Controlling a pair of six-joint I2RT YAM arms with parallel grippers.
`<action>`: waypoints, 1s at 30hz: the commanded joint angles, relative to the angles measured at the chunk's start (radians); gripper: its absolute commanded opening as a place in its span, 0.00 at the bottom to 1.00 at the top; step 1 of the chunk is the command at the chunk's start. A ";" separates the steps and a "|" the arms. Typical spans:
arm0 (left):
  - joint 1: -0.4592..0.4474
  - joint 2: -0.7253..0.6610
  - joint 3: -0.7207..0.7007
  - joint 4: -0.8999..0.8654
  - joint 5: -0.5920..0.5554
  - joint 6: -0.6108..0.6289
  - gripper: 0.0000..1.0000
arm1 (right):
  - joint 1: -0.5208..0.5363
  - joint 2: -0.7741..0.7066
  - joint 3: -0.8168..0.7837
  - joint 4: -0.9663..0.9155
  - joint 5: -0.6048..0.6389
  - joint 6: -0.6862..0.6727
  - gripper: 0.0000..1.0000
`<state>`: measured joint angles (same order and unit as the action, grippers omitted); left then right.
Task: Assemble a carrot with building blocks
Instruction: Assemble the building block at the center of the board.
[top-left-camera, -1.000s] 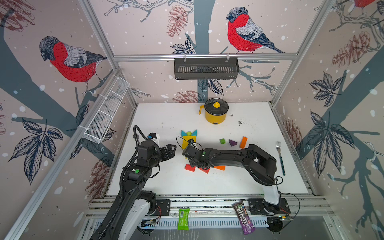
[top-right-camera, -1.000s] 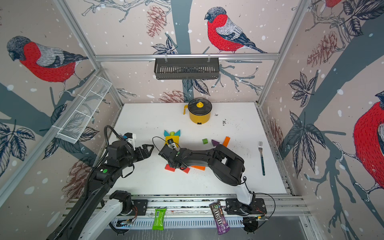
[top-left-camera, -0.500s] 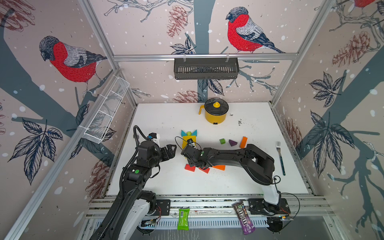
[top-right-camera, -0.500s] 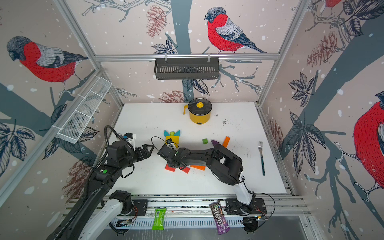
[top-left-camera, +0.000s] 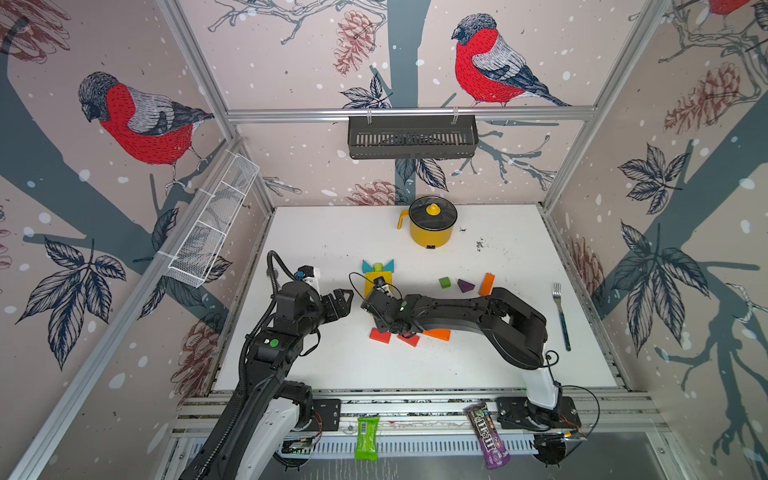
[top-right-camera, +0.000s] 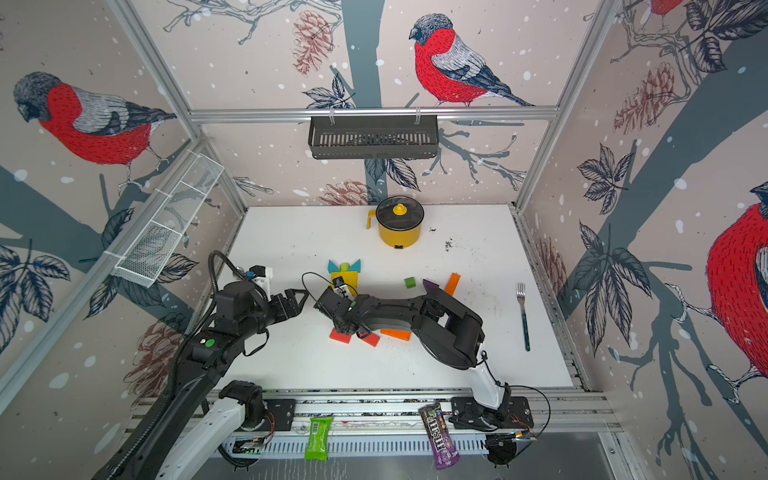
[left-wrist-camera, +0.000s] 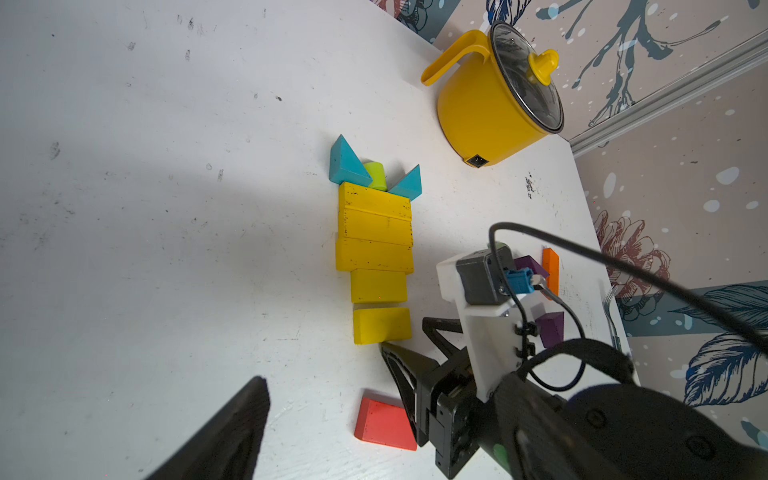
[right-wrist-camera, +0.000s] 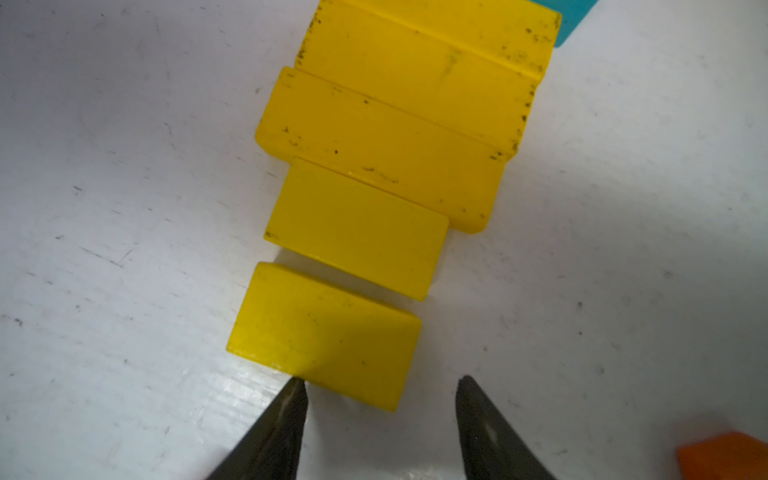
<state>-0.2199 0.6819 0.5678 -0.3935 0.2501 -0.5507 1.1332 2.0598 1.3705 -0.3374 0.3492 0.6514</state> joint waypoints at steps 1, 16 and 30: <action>-0.003 0.002 0.002 0.033 0.000 0.007 0.86 | 0.000 0.002 0.001 -0.005 0.018 0.003 0.60; -0.004 0.004 0.001 0.033 0.002 0.009 0.86 | 0.005 0.009 0.004 0.012 0.031 0.009 0.61; -0.011 0.007 0.001 0.033 -0.003 0.009 0.86 | 0.004 0.025 0.029 0.002 0.031 0.007 0.61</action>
<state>-0.2298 0.6884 0.5678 -0.3931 0.2501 -0.5503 1.1347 2.0800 1.3922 -0.3347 0.3607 0.6525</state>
